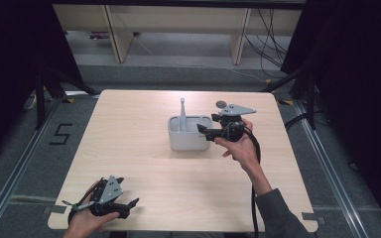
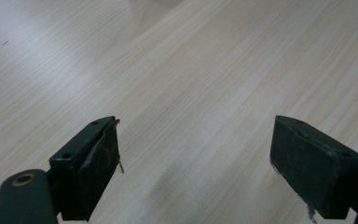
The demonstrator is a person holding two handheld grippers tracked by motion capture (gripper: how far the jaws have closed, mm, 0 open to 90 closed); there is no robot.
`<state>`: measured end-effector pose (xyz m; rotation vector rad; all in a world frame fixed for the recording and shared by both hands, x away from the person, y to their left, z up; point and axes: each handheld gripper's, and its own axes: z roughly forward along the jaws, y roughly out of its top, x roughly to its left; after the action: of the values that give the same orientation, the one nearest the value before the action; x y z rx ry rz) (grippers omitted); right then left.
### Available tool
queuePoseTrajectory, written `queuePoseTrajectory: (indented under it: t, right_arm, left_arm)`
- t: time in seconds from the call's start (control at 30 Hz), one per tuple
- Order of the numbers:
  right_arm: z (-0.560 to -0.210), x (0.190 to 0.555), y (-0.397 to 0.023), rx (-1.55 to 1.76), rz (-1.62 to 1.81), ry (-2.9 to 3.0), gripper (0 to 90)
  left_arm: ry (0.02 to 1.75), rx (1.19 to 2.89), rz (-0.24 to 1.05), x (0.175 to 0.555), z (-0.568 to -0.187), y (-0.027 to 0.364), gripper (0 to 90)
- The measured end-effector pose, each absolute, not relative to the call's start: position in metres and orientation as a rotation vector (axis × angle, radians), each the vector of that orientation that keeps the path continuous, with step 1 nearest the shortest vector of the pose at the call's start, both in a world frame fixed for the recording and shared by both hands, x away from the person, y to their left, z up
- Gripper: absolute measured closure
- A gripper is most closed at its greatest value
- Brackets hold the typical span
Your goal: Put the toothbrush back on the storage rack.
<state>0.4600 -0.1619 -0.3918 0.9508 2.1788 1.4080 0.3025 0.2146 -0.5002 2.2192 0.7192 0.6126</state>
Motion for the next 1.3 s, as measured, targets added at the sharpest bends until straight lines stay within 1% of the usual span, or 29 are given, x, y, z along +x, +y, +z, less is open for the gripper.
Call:
queuePoseTrajectory:
  t: [0.47, 0.73, 0.83, 1.07, 1.1, 1.3]
  right_arm:
    - [-0.392, 0.448, -0.169, 0.956, 1.381, 2.190, 27.4]
    - [-0.391, 0.437, -0.180, 0.950, 1.368, 2.187, 20.9]
    - [-0.392, 0.430, -0.183, 0.991, 1.373, 2.196, 21.2]
    - [-0.397, 0.422, -0.193, 0.968, 1.350, 2.199, 21.2]
    - [-0.398, 0.420, -0.193, 0.983, 1.355, 2.202, 21.2]
    - [-0.402, 0.415, -0.198, 0.991, 1.343, 2.209, 21.2]
  left_arm:
    - [0.711, 2.229, 0.615, 0.303, -0.500, 0.215, 15.1]
    - [0.714, 2.229, 0.615, 0.303, -0.500, 0.215, 15.1]
    - [0.711, 2.232, 0.615, 0.303, -0.500, 0.215, 15.1]
    - [0.731, 2.206, 0.623, 0.302, -0.502, 0.213, 15.1]
    - [0.711, 2.231, 0.619, 0.303, -0.500, 0.215, 15.0]
    - [0.717, 2.226, 0.618, 0.302, -0.501, 0.215, 15.1]
